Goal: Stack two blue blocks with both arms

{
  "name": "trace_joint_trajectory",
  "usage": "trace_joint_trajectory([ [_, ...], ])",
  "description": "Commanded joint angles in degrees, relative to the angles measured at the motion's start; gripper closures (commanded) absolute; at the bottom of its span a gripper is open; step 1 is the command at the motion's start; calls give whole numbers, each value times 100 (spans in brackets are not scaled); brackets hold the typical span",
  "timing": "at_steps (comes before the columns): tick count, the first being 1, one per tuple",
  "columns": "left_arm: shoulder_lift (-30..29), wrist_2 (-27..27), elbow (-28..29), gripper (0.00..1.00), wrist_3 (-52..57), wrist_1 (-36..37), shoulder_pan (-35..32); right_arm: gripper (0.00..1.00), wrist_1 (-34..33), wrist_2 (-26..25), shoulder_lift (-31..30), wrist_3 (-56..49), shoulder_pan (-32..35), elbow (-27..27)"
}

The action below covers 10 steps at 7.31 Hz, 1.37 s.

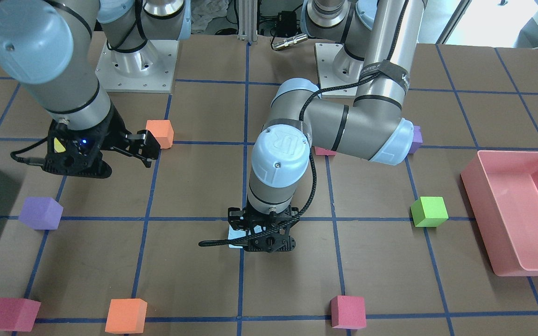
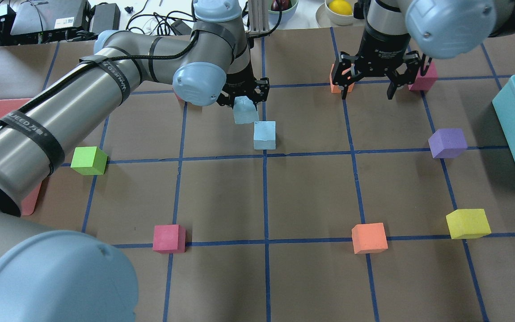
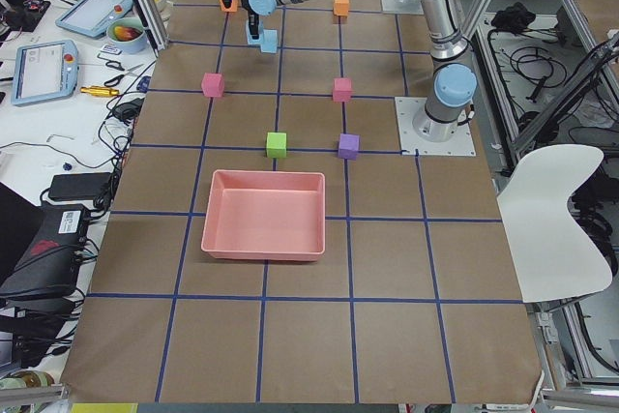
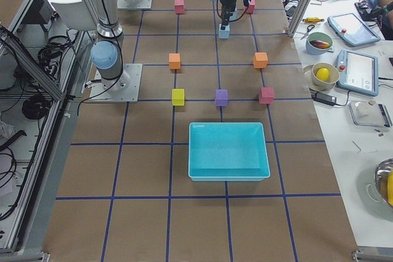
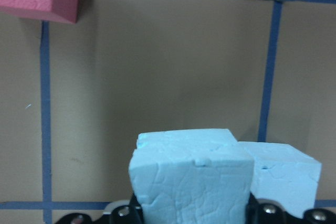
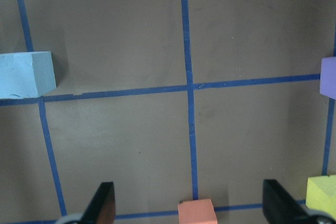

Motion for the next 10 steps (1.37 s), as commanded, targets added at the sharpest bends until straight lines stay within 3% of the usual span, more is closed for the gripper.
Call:
trace_joint_trajectory([
  [1, -49, 48, -72, 100, -241, 32, -341, 0, 408, 22, -334, -159, -69, 177],
  [4, -260, 4, -126, 100, -258, 260, -360, 0, 329, 14, -361, -160, -86, 344],
  [5, -295, 30, -126, 94, -215, 356, -360, 0, 321, 92, -361, -116, -77, 318],
  [6, -322, 48, -126, 64, -232, 410, -360, 0, 329, 66, -369, -107, -77, 257],
  [7, -339, 39, -169, 1, -180, 419, -360, 0, 303, 92, -404, -116, -86, 213],
  [10, -122, 65, -222, 0, -180, 411, -368, 0, 171, -13, -492, 25, -112, 248],
])
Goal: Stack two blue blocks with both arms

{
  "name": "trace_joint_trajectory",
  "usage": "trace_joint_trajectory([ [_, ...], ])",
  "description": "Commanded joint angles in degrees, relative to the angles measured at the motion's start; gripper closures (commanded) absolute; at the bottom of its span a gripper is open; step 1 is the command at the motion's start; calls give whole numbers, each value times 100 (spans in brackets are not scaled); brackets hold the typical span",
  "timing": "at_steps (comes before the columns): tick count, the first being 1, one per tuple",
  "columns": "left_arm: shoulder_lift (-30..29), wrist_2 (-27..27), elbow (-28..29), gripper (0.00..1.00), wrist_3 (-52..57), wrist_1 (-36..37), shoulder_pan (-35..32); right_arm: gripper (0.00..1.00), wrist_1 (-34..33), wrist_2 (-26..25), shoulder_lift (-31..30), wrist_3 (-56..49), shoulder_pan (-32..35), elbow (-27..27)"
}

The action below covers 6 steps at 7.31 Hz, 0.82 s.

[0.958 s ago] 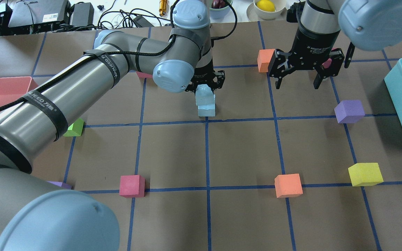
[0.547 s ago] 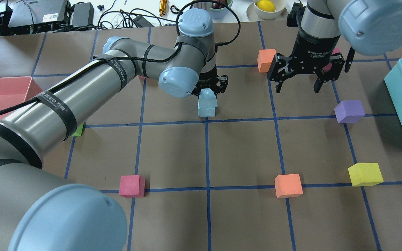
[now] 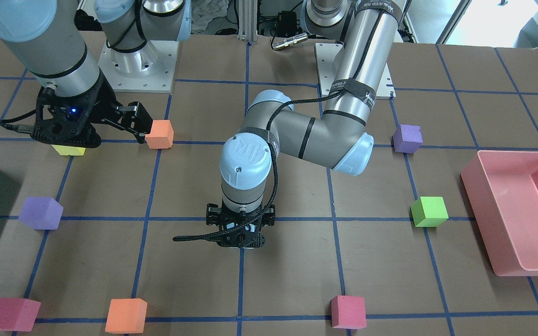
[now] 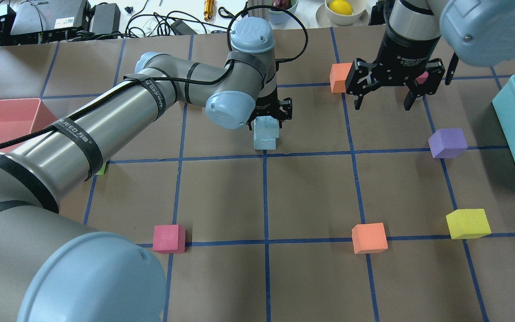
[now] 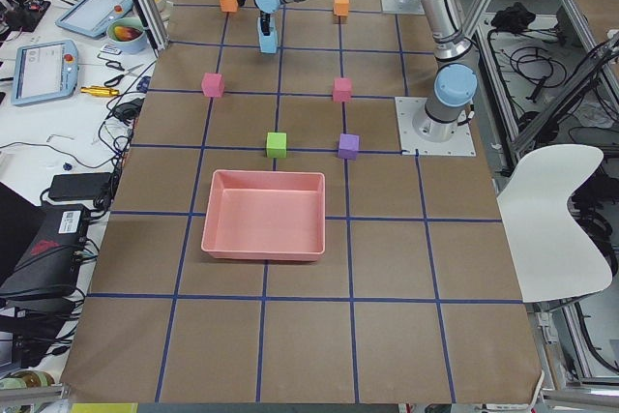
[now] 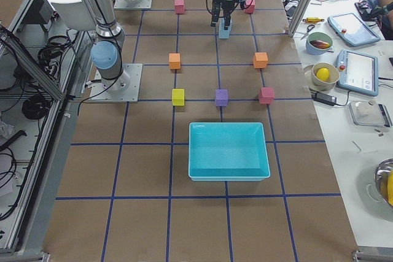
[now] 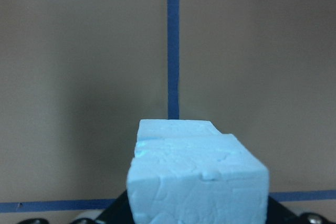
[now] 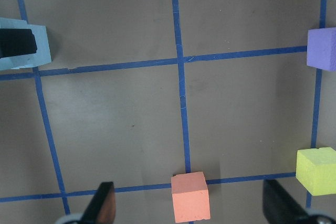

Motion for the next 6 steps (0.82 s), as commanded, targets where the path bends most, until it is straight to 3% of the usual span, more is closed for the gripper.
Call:
trace_joint_trajectory([
  [1, 320, -12, 77, 0, 24, -103, 45, 0, 9, -29, -92, 48, 36, -50],
  [3, 723, -38, 209, 0, 42, -715, 255, 0, 44, -29, -311, 39, -33, 37],
  [6, 1505, 23, 113, 0, 1715, -1463, 1088, 0, 247, -38, -567, -14, -51, 46],
])
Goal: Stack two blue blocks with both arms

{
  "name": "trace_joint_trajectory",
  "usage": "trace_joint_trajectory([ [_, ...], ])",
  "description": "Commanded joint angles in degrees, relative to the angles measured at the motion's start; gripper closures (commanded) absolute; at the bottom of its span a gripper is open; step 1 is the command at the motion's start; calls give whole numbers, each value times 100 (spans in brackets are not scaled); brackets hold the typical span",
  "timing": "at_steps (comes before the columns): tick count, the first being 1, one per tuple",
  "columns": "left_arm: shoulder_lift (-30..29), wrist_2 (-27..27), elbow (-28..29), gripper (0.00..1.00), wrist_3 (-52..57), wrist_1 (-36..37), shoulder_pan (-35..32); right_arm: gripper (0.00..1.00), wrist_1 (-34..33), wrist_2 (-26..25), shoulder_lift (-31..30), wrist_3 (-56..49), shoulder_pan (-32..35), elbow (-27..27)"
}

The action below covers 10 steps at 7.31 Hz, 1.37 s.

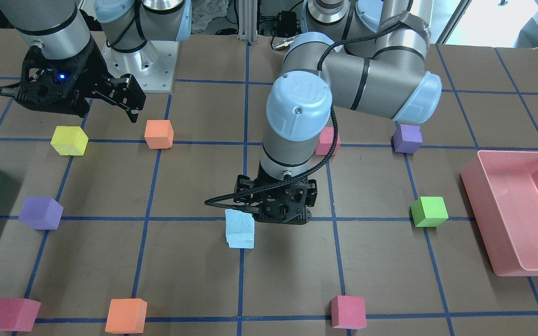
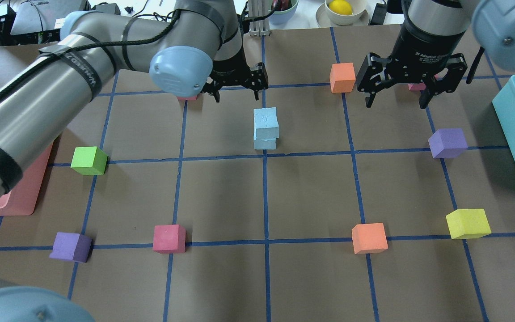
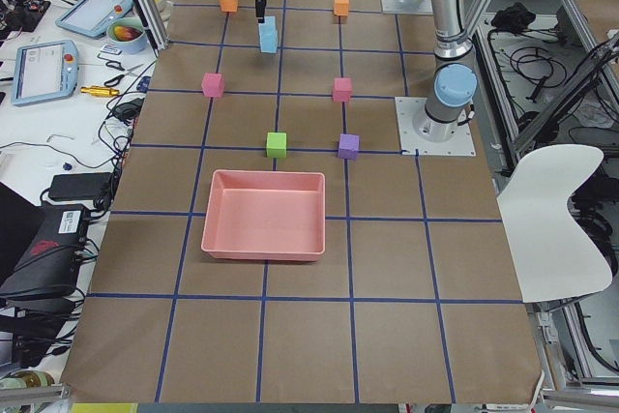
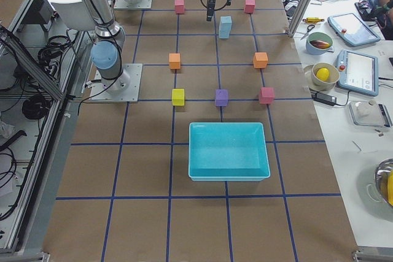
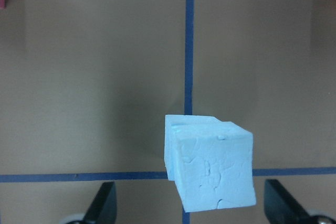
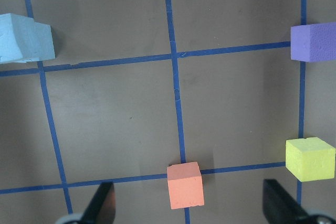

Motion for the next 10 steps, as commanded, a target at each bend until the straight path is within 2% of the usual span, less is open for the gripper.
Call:
trace_joint_trajectory([
  [1, 713, 10, -19, 0, 1294, -836, 795, 0, 49, 1, -143, -20, -4, 4],
  [3, 1521, 36, -28, 0, 1388, -1847, 896, 0, 32, 10, -161, 32, -4, 4],
  [4, 1795, 45, -45, 0, 1397, -1990, 965, 0, 23, 1, -161, 32, -4, 4],
  [6, 2042, 10, -395, 0, 1379, -1923, 1010, 0, -21, 10, -161, -3, -4, 4],
  [9, 2105, 71, -554, 0, 1414, -1808, 1115, 0, -47, 10, -152, -29, -13, 4],
  [10, 2123, 45, -555, 0, 1432, -1816, 1498, 0, -47, 10, -152, -3, -30, 4],
])
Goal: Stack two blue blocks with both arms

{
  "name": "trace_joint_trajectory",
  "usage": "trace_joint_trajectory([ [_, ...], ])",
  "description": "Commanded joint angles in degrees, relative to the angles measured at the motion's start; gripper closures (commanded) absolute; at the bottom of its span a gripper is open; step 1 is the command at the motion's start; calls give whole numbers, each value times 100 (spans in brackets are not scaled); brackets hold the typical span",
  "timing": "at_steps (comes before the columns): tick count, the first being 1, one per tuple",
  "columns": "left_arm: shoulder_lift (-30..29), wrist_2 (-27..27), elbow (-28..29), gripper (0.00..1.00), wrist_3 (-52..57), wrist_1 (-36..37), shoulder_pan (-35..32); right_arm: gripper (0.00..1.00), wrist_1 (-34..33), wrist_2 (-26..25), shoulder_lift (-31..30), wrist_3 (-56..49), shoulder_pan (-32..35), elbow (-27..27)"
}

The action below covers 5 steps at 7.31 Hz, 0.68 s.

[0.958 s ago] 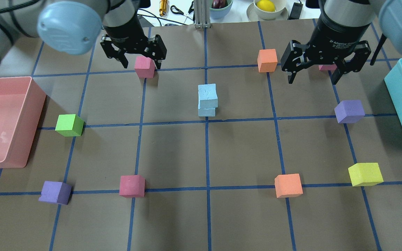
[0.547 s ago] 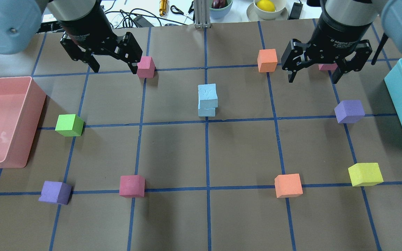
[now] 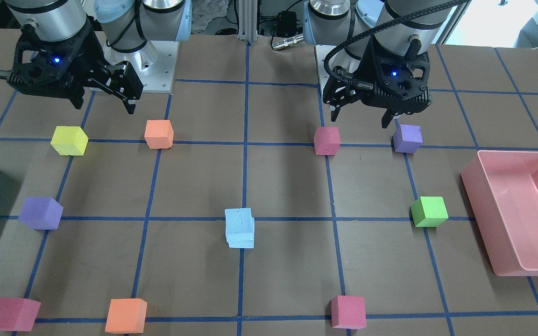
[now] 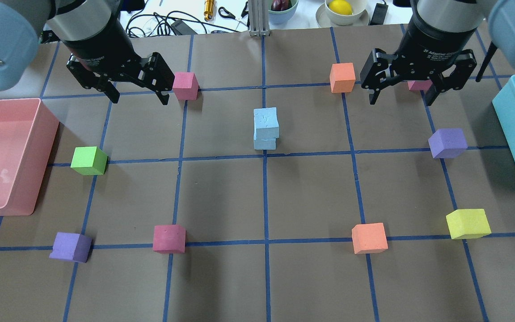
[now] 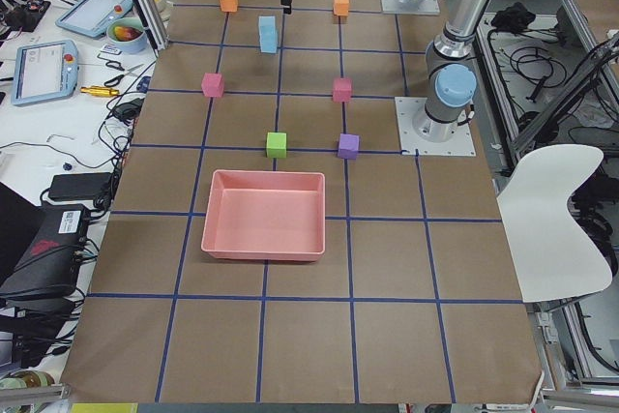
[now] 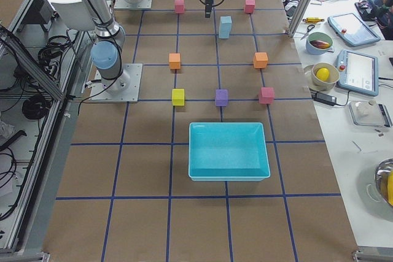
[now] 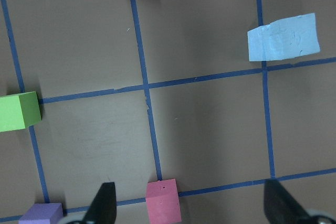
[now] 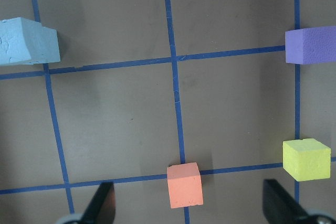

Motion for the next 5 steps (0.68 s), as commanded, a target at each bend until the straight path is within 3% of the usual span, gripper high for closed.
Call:
trace_joint_trajectory([
  [1, 71, 1, -67, 0, 29, -10, 427, 0, -10, 0, 1, 30, -22, 0],
  [5, 142, 62, -40, 0, 21, -10, 392, 0, -1, 0, 1, 4, -22, 0],
])
